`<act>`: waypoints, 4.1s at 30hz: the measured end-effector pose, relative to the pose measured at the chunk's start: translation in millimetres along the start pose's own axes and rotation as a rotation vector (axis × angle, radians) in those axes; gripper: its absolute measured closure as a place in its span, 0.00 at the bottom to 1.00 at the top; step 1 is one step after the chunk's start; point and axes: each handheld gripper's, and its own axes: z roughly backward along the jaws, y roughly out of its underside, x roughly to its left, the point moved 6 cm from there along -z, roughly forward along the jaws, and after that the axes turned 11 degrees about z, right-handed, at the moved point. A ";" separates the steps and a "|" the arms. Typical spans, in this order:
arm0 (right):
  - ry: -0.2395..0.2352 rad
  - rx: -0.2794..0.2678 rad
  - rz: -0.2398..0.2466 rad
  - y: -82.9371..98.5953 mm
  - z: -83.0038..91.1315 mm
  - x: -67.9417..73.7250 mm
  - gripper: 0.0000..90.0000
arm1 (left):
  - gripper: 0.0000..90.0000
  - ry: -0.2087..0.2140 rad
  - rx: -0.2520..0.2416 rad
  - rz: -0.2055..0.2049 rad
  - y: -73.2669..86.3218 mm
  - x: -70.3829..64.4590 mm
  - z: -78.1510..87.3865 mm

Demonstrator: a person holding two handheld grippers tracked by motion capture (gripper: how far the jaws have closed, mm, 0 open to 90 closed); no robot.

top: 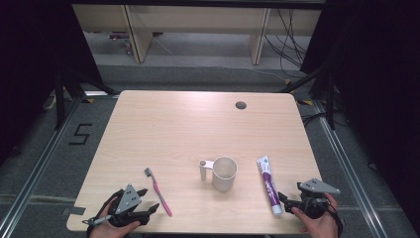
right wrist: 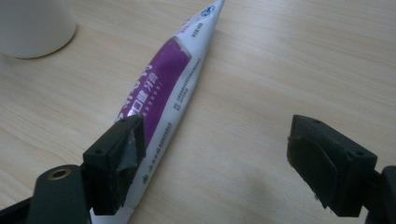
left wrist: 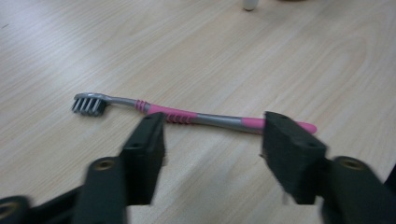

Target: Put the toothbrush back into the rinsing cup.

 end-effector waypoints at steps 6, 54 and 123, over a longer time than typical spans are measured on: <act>-0.005 -0.007 -0.009 -0.5 0.6 0.4 0.23 | 0.84 0.023 -0.001 -0.114 -0.9 -4.9 0.1; -0.002 -0.020 0.031 -0.2 0.2 -3.0 0.26 | 0.76 0.008 0.036 0.182 -22.1 0.9 -43.6; -0.029 -0.020 0.008 -2.1 -2.1 2.1 0.26 | 0.90 -0.007 0.592 0.126 -43.2 32.9 -58.1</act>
